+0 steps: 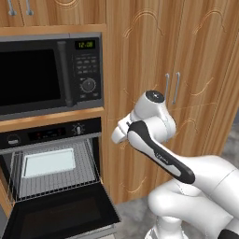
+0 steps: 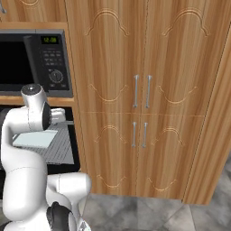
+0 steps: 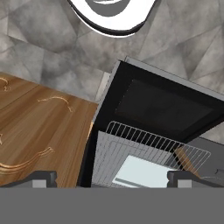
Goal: Take the baked cake out of the oven and place it on the plate for cooling. Then close the oven door.
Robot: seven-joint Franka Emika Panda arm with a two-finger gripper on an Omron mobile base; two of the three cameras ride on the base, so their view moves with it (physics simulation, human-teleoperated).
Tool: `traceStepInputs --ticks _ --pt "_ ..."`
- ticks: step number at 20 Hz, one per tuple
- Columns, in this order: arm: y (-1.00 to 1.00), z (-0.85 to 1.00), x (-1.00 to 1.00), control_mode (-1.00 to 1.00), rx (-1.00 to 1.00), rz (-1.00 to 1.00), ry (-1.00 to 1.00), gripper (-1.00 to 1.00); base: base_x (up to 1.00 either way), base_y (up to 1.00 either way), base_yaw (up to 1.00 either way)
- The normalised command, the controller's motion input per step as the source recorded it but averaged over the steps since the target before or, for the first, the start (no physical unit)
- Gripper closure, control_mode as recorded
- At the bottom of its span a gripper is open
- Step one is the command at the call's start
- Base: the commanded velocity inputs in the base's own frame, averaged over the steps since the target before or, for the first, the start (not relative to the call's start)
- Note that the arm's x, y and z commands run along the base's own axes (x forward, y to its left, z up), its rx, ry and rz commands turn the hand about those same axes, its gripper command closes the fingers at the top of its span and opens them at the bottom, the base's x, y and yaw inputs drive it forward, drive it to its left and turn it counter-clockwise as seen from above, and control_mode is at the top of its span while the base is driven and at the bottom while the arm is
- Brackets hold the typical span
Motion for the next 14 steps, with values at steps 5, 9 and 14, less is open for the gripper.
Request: traceStepInputs --ticks 5,9,14 --pt "0.00 0.00 0.00 1.00 0.00 0.00 0.00 -1.00 0.00 0.00 0.00" --pt "0.00 0.00 0.00 1.00 0.00 0.00 0.00 -1.00 0.00 -0.01 0.00" --pt "0.32 -0.09 -0.09 -1.00 -0.18 0.00 -0.03 -1.00 0.00 0.00 0.00"
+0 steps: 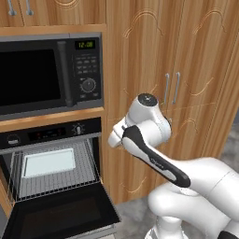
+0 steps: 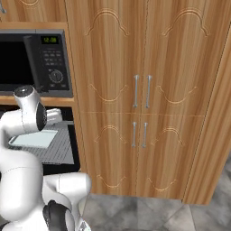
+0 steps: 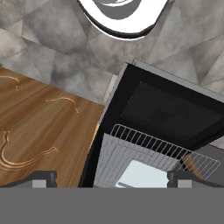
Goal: Take the baked cake out of the oven and place it on the plate for cooling. Then close the oven door.
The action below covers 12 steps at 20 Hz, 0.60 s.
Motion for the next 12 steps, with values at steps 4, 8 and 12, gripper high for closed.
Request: traceStepInputs --ticks 4,8,12 --pt "0.67 -0.03 -0.21 -1.00 -0.31 -0.01 -0.02 -1.00 0.00 0.00 0.00" --pt "0.64 0.00 -0.23 -1.00 -0.30 0.00 -0.07 -1.00 0.00 0.00 0.00" --pt "0.39 0.00 -0.19 -1.00 -0.08 0.00 0.00 -1.00 0.00 0.00 0.00"
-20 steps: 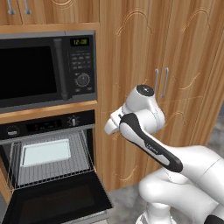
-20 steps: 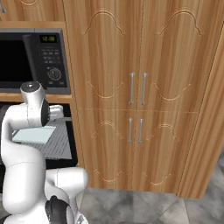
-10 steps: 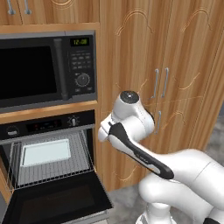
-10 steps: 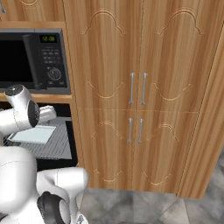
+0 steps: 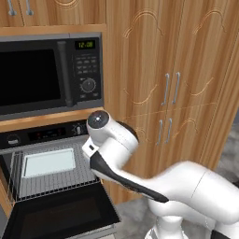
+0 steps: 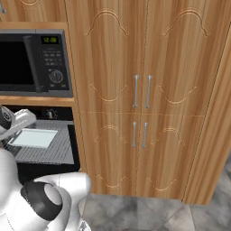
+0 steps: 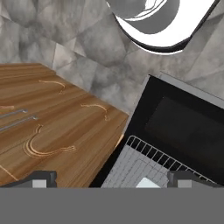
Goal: Take the baked cake out of the oven and place it on the plate for cooling. Then close the oven door.
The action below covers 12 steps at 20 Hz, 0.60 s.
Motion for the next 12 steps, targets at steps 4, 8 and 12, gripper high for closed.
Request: traceStepInputs --ticks 4,8,12 --pt "0.44 -0.08 -0.14 -1.00 0.00 -0.16 0.00 -1.00 0.00 0.00 0.00" --pt "0.56 -0.11 0.00 -1.00 0.00 -0.26 0.00 -1.00 0.00 0.00 0.00" --pt "0.46 -0.28 0.02 -1.00 0.00 -0.24 0.04 -1.00 0.00 0.00 0.00"
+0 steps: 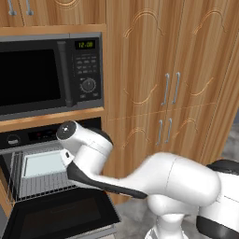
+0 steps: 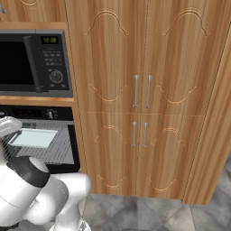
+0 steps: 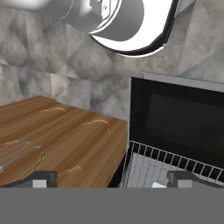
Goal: Take the baked cake out of the oven and place it on the plate for cooling. Then close the oven door.
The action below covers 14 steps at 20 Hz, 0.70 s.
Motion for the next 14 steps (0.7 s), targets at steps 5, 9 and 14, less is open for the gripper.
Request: traceStepInputs --ticks 5,9,14 --pt "0.30 -0.31 0.01 -1.00 0.00 -0.12 0.28 -1.00 0.00 0.00 0.00" --pt "0.03 -0.30 0.00 -1.00 -0.01 0.00 0.25 -1.00 0.00 0.00 0.00" --pt "-0.02 -0.45 -0.10 -1.00 -0.05 0.00 0.12 -1.00 0.00 0.00 0.00"
